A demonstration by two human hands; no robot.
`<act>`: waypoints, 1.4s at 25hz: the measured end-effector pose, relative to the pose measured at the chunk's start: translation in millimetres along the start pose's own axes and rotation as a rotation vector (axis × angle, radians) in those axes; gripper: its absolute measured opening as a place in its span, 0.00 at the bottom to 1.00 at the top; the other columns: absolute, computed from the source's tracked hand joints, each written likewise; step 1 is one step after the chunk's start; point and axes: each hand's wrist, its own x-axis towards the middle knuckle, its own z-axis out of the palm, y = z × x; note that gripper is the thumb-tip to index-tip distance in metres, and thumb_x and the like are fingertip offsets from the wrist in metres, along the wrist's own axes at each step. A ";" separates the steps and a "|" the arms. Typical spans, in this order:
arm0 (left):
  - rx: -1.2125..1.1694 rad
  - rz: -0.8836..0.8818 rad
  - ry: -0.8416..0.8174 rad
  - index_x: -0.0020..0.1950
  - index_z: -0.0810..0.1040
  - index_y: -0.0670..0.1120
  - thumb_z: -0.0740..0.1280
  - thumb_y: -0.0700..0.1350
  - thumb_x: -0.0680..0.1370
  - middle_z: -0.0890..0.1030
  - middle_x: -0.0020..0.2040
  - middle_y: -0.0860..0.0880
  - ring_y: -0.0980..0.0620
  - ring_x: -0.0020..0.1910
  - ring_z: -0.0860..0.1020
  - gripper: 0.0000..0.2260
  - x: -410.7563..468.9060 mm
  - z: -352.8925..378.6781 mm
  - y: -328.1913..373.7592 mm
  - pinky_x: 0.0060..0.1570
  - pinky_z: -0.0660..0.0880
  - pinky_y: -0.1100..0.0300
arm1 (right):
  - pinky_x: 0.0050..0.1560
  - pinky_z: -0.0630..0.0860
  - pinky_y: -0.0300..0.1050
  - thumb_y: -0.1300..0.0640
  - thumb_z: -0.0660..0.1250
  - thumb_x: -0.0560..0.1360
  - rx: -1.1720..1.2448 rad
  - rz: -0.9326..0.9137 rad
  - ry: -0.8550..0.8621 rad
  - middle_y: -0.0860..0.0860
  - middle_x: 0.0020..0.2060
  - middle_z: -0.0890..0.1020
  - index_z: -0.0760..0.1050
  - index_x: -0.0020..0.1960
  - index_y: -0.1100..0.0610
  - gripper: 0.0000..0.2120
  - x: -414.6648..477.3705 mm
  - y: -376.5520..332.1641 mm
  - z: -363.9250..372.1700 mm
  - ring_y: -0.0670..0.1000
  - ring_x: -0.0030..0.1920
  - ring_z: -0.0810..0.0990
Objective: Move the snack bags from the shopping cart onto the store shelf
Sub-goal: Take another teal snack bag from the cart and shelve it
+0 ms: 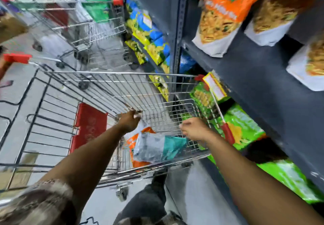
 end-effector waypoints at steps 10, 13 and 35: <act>0.558 0.335 -0.627 0.58 0.74 0.38 0.63 0.58 0.76 0.79 0.58 0.35 0.37 0.58 0.77 0.24 94.8 118.9 -25.6 0.56 0.74 0.50 | 0.19 0.70 0.35 0.66 0.58 0.77 0.060 0.785 -0.490 0.53 0.20 0.74 0.66 0.31 0.57 0.16 121.7 61.7 114.9 0.46 0.16 0.71; 0.597 0.334 -0.630 0.53 0.77 0.38 0.62 0.53 0.77 0.80 0.56 0.35 0.37 0.57 0.78 0.19 107.1 122.2 -21.6 0.56 0.74 0.52 | 0.25 0.65 0.37 0.66 0.54 0.78 0.078 0.850 -0.573 0.49 0.26 0.73 0.66 0.34 0.55 0.15 115.2 60.6 118.0 0.44 0.20 0.68; -0.516 0.121 -0.255 0.28 0.74 0.47 0.68 0.40 0.75 0.72 0.21 0.53 0.58 0.20 0.67 0.16 57.0 36.3 5.7 0.25 0.65 0.64 | 0.40 0.76 0.36 0.57 0.74 0.67 0.209 0.274 0.357 0.54 0.47 0.85 0.80 0.53 0.59 0.14 96.2 27.3 59.5 0.53 0.46 0.83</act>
